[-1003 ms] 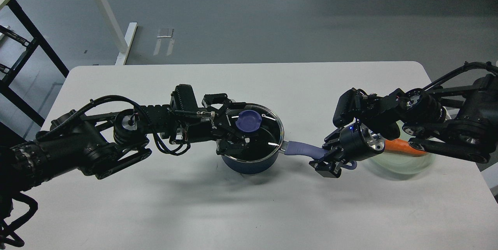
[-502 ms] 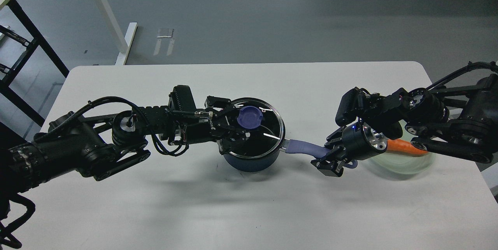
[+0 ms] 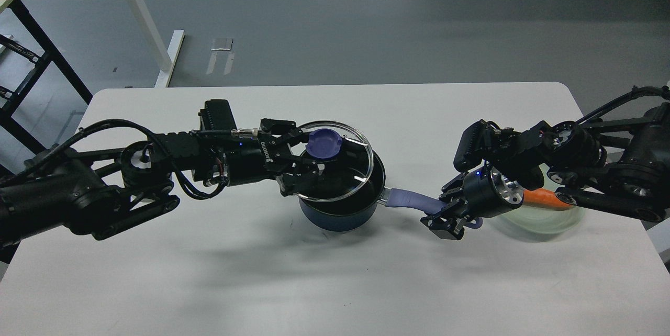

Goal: Open pot lid
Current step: 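Lift the glass lid off the pot with the left gripper, then lower the lid onto the table beside the pot and release it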

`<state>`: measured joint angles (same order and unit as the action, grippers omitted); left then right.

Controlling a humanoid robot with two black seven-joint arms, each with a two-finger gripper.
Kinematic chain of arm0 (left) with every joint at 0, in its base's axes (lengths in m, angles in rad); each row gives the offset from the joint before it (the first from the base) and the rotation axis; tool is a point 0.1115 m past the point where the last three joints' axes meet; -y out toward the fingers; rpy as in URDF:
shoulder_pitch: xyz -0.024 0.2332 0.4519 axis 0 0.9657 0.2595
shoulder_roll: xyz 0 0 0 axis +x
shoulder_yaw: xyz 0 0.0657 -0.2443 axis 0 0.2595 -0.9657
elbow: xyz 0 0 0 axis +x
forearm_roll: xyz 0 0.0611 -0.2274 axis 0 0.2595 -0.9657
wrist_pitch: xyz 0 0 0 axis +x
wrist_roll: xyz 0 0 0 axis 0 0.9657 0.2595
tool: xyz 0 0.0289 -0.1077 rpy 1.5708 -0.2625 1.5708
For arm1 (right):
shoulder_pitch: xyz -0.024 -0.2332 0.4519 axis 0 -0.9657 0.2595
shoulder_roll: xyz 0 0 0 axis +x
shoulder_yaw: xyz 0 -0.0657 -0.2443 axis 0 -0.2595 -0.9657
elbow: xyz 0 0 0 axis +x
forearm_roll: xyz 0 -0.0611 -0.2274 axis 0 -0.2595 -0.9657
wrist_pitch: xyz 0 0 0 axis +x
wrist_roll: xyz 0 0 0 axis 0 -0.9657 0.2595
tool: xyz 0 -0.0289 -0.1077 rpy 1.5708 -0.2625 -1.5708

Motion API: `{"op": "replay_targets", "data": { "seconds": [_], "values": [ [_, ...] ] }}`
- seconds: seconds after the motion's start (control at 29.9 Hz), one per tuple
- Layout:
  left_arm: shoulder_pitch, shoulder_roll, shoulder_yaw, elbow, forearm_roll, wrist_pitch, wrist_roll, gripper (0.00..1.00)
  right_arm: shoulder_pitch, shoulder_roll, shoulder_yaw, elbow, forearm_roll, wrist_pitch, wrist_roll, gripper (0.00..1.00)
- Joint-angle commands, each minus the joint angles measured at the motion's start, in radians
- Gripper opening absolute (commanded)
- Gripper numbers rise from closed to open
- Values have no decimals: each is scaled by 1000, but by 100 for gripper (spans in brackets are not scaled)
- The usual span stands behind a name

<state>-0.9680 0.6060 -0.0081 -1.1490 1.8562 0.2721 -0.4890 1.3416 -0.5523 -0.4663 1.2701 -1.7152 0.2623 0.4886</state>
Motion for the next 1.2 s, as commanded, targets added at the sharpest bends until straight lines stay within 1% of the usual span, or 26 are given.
{"op": "replay_targets", "data": {
  "seconds": [0.0, 0.1, 0.2, 0.3, 0.37, 0.57, 0.67, 0.8, 0.9, 1.04, 1.07, 1.1, 1.14, 1.17],
  "values": [
    [5, 108, 3, -2, -34, 42, 0, 36, -2, 0, 2, 0, 0, -2, 0, 23],
    [40, 197, 13, 0, -40, 134, 0, 36, -2, 0, 2, 0, 0, 0, 0, 23],
    [119, 285, 43, -2, -38, 208, 0, 36, -1, 0, 0, 0, 0, 0, 0, 23],
    [185, 353, 69, -2, -40, 217, 0, 37, -2, 0, 2, 0, 0, -2, 0, 23],
    [227, 374, 92, 0, -40, 217, 0, 37, -2, 0, 2, 0, 0, -2, 0, 23],
    [321, 367, 99, 41, -45, 217, 0, 38, -4, 0, 2, 0, 0, -2, 0, 23],
    [333, 334, 97, 87, -46, 217, 0, 39, -4, 0, 2, 0, 0, -2, 0, 23],
    [331, 269, 96, 196, -46, 217, 0, 39, -4, 0, 2, 0, 0, -2, 0, 23],
    [330, 244, 97, 238, -46, 217, 0, 40, -4, 0, 2, 0, 0, -2, 0, 23],
    [331, 235, 99, 255, -46, 217, 0, 46, -4, 0, 2, 0, 0, -2, 0, 23],
    [331, 235, 99, 255, -46, 217, 0, 49, -4, 0, 2, 0, 0, -2, 0, 23],
    [331, 235, 100, 255, -46, 217, 0, 55, -4, 0, 2, 0, 0, -2, 0, 23],
    [331, 235, 99, 255, -46, 217, 0, 66, -4, 0, 2, 0, 0, -2, 0, 23],
    [331, 236, 99, 255, -46, 217, 0, 74, -4, 0, 2, 0, 0, -2, 0, 23]
  ]
}}
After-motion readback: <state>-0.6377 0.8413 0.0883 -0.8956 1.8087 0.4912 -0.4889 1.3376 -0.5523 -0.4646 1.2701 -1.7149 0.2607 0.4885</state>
